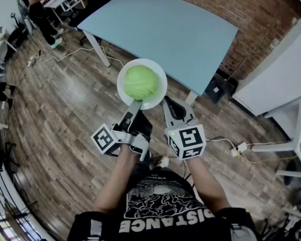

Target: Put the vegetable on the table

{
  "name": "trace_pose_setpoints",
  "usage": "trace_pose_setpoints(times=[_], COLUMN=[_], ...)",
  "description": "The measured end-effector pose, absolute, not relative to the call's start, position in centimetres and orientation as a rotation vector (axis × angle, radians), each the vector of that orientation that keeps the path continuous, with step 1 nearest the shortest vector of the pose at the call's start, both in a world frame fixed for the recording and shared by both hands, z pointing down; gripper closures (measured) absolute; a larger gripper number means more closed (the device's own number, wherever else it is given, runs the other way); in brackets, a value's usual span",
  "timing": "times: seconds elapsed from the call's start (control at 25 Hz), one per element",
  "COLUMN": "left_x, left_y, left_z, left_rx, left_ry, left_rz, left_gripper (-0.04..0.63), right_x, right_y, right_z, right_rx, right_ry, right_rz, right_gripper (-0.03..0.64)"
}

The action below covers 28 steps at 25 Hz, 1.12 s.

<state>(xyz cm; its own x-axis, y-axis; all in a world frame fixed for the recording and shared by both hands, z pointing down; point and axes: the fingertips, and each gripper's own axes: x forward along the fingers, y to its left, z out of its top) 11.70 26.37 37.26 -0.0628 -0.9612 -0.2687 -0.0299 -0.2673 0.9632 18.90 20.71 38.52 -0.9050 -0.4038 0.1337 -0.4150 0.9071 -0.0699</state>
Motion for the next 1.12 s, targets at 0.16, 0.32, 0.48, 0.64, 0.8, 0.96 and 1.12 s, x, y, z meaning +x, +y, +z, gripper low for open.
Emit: trace_pose_setpoints(times=[0.16, 0.32, 0.48, 0.64, 0.8, 0.96, 1.12], left_x=[11.8, 11.2, 10.0, 8.3, 6.2, 3.7, 1.5], left_y=[26.3, 25.9, 24.8, 23.3, 21.4, 19.4, 17.2], left_z=[37.7, 38.1, 38.5, 38.9, 39.0, 39.0, 39.2], left_rx=[1.391, 1.379, 1.372, 1.368, 1.365, 1.366, 1.359], left_ry=[-1.144, -1.136, -1.129, -1.114, -1.101, -1.089, -1.079], left_rz=[-1.443, -1.454, -1.454, -1.452, -1.451, -1.452, -1.447], left_gripper=[0.577, 0.577, 0.577, 0.575, 0.575, 0.575, 0.575], right_x=[19.0, 18.5, 17.3, 15.6, 13.5, 11.0, 8.5], right_y=[20.6, 20.4, 19.3, 17.8, 16.2, 14.0, 11.8], right_z=[38.6, 38.7, 39.0, 39.0, 39.0, 38.9, 39.0], right_rx=[0.631, 0.638, 0.639, 0.649, 0.661, 0.677, 0.682], right_ry=[-2.957, -2.956, -2.948, -2.948, -2.940, -2.937, -2.934], right_rz=[0.121, 0.093, 0.090, 0.115, 0.101, 0.093, 0.108], right_gripper=[0.607, 0.607, 0.607, 0.607, 0.607, 0.607, 0.607])
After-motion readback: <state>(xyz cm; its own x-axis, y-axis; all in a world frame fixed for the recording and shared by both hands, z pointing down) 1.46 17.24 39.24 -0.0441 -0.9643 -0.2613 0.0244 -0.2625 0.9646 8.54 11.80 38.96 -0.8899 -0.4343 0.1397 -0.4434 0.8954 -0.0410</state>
